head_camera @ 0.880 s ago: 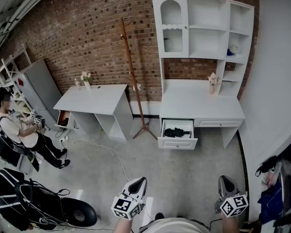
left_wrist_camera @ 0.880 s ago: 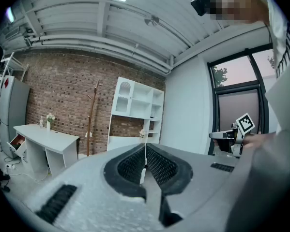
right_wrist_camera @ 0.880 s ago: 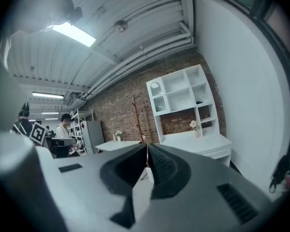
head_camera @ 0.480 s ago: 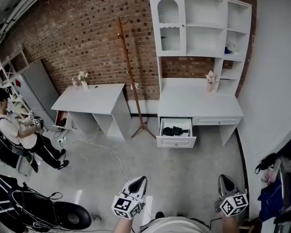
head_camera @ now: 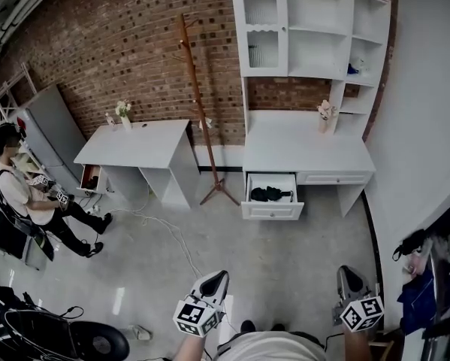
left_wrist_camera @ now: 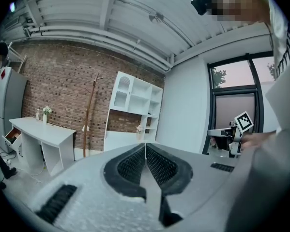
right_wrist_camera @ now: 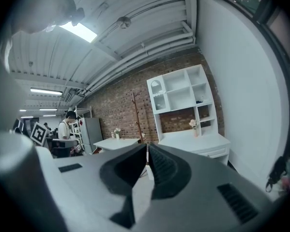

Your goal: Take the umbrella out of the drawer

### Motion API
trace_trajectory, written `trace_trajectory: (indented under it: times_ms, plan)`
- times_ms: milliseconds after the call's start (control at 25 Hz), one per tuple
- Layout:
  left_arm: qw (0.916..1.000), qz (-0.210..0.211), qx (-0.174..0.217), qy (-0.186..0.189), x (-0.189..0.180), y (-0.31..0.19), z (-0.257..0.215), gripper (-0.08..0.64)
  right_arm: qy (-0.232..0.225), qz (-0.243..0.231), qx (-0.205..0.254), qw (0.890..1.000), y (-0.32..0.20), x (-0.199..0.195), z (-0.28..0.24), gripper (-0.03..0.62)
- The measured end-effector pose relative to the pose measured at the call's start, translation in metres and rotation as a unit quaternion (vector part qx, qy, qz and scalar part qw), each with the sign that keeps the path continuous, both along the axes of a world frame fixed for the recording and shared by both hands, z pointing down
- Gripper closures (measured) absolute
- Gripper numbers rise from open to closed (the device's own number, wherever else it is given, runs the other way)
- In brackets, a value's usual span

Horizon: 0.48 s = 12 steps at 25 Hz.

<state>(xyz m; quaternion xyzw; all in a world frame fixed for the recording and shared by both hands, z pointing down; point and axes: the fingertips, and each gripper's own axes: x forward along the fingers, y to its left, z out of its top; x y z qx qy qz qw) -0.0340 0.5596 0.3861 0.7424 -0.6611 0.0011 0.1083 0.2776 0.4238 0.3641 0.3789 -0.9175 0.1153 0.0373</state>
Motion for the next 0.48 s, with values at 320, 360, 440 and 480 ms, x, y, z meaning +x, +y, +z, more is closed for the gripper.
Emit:
trace_trajectory:
  times_ms: [320,360,440,480]
  plan:
    - [0.9997,0.016,-0.017,0.01,-0.019,0.007,0.017,0.534,0.02,0.003,-0.004,1.0,0.015,-0.028,0.009,0.558]
    - [0.9996,0.017,-0.019,0.01,-0.023,0.008,0.018,0.534,0.02,0.002,-0.004,1.0,0.016,-0.032,0.009,0.558]
    - [0.9996,0.02,-0.02,0.009,-0.031,0.01,0.018,0.534,0.022,0.002,-0.003,1.0,0.019,-0.04,0.01,0.558]
    - [0.9995,0.021,-0.02,0.009,-0.035,0.011,0.019,0.534,0.023,0.002,-0.003,1.0,0.022,-0.044,0.011,0.558]
